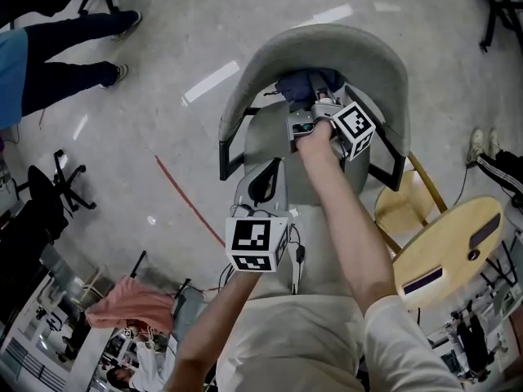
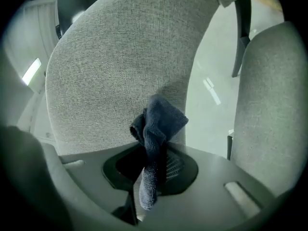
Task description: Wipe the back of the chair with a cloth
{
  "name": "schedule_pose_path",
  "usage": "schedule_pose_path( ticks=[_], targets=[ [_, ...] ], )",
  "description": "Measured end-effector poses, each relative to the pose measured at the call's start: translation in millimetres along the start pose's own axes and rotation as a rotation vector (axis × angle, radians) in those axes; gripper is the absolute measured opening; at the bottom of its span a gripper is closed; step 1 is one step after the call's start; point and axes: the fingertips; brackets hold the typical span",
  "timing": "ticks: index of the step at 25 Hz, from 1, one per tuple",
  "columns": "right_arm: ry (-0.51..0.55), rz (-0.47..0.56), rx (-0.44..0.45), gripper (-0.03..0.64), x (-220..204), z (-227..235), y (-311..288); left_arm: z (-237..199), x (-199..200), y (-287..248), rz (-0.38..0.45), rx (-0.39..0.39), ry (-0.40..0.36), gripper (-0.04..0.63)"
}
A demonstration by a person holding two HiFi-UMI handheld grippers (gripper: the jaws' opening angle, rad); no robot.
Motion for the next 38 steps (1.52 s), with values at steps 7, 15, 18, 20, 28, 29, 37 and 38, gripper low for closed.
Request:
schedule_pose_path(
  ticks=[7, 15, 18, 20, 28, 29, 37, 38],
  targets=[
    [0.009, -0.006, 0.031, 0.078, -1.0, -20.7, 10.5, -3.7, 4.5, 0.6, 0.018, 0.013, -0.003, 0.001],
    [-0.002, -0.009, 0.072, 0.078, -6.4, -52.4, 27.8, -1.9, 12.5, 2.8, 0.025, 0.003, 0.008, 0.001],
    [-0.002, -0.003, 0.081, 0.078, -6.0, -62.8, 33.6, 0.1, 13.2, 2.2, 0.026, -0.003, 0.006, 0.001],
    [0.007, -0.002, 0.087, 0.078, -5.5, -68.5, 36.8, 1.8, 12.5, 1.6, 0.025, -0.008, 0.004, 0.001],
    [-0.051, -0.003, 0.143, 0.078, -14.1, -111.6, 60.9, 2.7, 12.5, 1.9, 0.022, -0.017, -0.005, 0.001],
    [-0.061, -0.001, 0.149, 0.078, -14.2, -116.9, 64.2, 2.6, 13.2, 2.5, 0.023, -0.017, -0.005, 0.001],
    [-0.062, 0.008, 0.200, 0.078, -16.3, -151.1, 83.8, -2.5, 19.4, 6.2, 0.036, -0.013, -0.007, 0.001],
    [-0.070, 0.000, 0.213, 0.078, -16.5, -154.9, 86.6, -3.0, 19.1, 6.4, 0.035, -0.013, -0.006, 0.001]
  ],
)
Point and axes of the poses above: the fingertips, and each gripper's own axes: y backward along the fingers, z to its right, x out of its top, and after that the axes turned 13 degrees about -x, right-handed
